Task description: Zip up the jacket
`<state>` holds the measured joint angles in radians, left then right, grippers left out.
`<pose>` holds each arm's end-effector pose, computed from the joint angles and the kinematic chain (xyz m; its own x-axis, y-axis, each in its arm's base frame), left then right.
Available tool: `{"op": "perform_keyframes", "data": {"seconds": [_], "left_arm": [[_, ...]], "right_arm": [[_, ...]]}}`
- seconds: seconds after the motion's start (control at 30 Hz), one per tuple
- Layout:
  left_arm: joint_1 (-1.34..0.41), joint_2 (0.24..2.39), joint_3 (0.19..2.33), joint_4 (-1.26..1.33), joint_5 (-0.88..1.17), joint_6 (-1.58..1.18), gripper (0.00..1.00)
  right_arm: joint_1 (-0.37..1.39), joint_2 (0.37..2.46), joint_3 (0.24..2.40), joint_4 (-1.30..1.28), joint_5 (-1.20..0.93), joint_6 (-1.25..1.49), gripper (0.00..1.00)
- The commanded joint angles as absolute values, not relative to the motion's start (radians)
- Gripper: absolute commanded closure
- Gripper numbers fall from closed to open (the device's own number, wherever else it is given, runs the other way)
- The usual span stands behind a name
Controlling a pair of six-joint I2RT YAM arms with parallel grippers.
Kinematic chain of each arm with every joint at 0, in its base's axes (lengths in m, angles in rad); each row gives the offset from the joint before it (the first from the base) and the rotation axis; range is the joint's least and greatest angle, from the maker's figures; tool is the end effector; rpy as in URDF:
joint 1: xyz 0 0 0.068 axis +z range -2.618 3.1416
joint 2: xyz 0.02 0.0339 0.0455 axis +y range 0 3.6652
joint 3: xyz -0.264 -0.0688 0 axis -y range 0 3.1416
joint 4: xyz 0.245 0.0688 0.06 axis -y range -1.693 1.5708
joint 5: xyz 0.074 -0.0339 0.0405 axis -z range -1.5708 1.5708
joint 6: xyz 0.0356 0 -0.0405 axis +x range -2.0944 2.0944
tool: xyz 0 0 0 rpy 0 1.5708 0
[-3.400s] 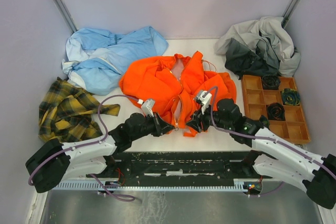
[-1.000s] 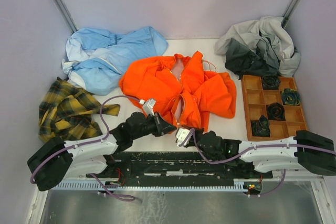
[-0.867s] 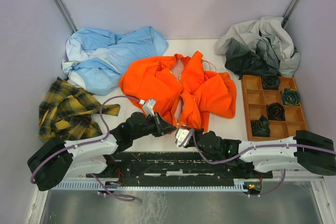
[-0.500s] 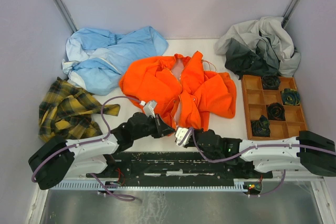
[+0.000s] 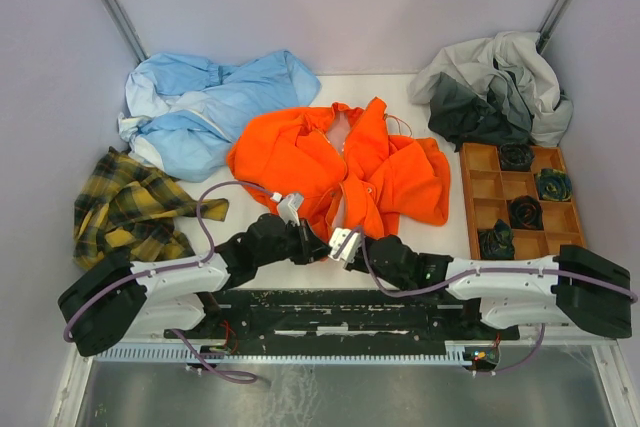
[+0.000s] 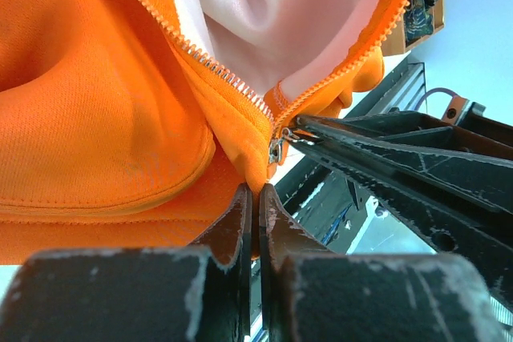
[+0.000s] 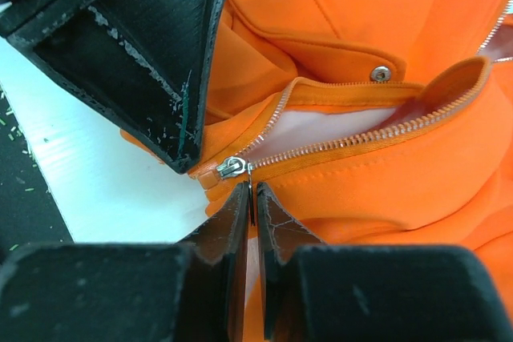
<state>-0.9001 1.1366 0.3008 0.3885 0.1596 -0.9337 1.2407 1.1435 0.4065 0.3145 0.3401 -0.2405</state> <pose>0.1299 -0.1728 0.1643 -0.8532 -0.2015 -0.4811 0.2970 0.5706 -0.7656 0.0859 0.2142 0.1894 0.0598 -0.5181 -0.8532 -0.8020 0.4839 -0.3501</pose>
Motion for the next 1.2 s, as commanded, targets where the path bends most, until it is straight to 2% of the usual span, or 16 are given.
{"op": "perform_keyframes", "data": {"seconds": [0.0,0.17,0.4,0.57,0.73,0.93,1.17], "left_arm": [[-0.908,1.132,0.340,0.389,0.170,-0.879,0.97],[-0.907,1.125,0.339,0.390,0.171,-0.878,0.97],[-0.907,1.137,0.330,0.385,0.174,-0.877,0.97],[-0.940,1.161,0.337,0.333,0.162,-0.860,0.97],[-1.015,1.186,0.366,0.211,0.064,-0.830,0.97],[-1.024,1.106,0.321,0.114,-0.052,-0.848,0.97],[-1.025,1.024,0.333,0.002,-0.139,-0.830,0.97]], "right_arm": [[1.231,1.172,0.446,0.343,0.304,-0.217,0.83],[1.219,1.179,0.426,0.363,0.308,-0.213,0.83],[1.205,1.140,0.436,0.339,0.311,-0.205,1.00],[1.175,1.122,0.503,0.250,0.340,-0.187,1.00],[1.105,1.163,0.590,0.165,0.364,-0.174,1.00],[0.993,1.175,0.657,0.112,0.386,-0.150,1.00],[0.973,1.140,0.676,0.112,0.240,-0.146,1.00]]}}
